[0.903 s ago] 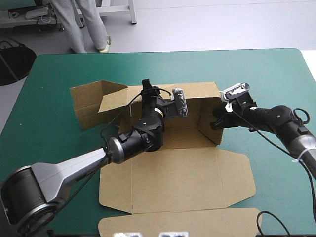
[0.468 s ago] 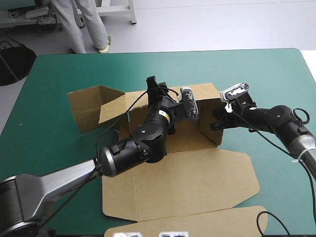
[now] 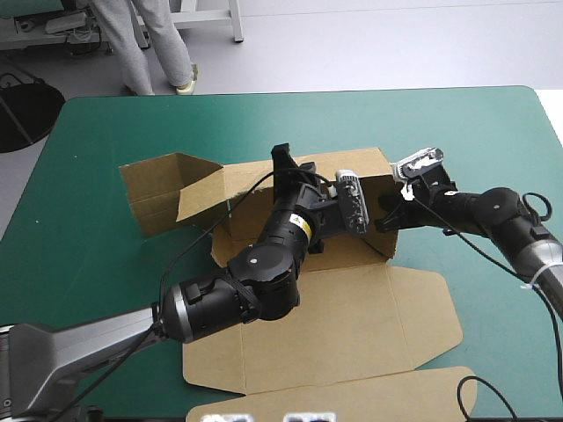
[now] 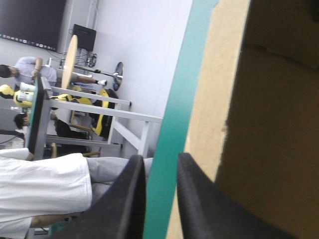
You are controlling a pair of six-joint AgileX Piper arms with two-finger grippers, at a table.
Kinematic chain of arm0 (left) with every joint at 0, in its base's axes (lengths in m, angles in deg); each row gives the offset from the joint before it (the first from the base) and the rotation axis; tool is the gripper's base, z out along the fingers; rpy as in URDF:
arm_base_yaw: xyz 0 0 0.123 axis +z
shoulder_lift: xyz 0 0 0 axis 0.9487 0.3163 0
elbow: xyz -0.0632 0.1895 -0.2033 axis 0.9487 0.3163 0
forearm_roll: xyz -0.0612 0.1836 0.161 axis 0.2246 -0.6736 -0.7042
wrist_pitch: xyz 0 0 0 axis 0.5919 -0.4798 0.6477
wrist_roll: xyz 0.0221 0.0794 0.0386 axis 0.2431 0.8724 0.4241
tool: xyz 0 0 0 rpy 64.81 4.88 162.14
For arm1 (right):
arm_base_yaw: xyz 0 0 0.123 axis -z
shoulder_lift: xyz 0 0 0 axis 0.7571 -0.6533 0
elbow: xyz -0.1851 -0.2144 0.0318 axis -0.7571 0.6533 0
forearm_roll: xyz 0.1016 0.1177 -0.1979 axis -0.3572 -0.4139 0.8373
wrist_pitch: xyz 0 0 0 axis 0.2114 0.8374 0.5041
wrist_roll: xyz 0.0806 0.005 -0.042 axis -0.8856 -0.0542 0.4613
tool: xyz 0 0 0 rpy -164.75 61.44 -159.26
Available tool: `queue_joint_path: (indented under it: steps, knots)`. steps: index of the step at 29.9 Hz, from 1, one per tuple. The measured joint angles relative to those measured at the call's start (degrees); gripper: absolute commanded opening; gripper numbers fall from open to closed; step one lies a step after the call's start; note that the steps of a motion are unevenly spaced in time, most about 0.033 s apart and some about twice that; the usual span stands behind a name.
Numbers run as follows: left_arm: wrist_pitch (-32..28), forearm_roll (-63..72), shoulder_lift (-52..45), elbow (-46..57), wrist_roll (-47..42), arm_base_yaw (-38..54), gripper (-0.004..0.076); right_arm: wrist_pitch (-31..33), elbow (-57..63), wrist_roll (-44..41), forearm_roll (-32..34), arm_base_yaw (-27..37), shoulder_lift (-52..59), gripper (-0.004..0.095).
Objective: Fold the box
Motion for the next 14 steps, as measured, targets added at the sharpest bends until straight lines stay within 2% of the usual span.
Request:
queue_joint_path:
  steps: [9, 14]
  knots:
    - [0.1, -7.5, -2.7, 0.0, -0.5, 0.1, -0.0008, 0.1, 0.0, -0.1, 0.0, 0.0, 0.0, 0.0000]
    - [-1.3, -10.6, -4.1, -0.1, -4.1, 4.2, -0.0008, 0.2, 0.0, -0.9, 0.1, 0.0, 0.0, 0.0000]
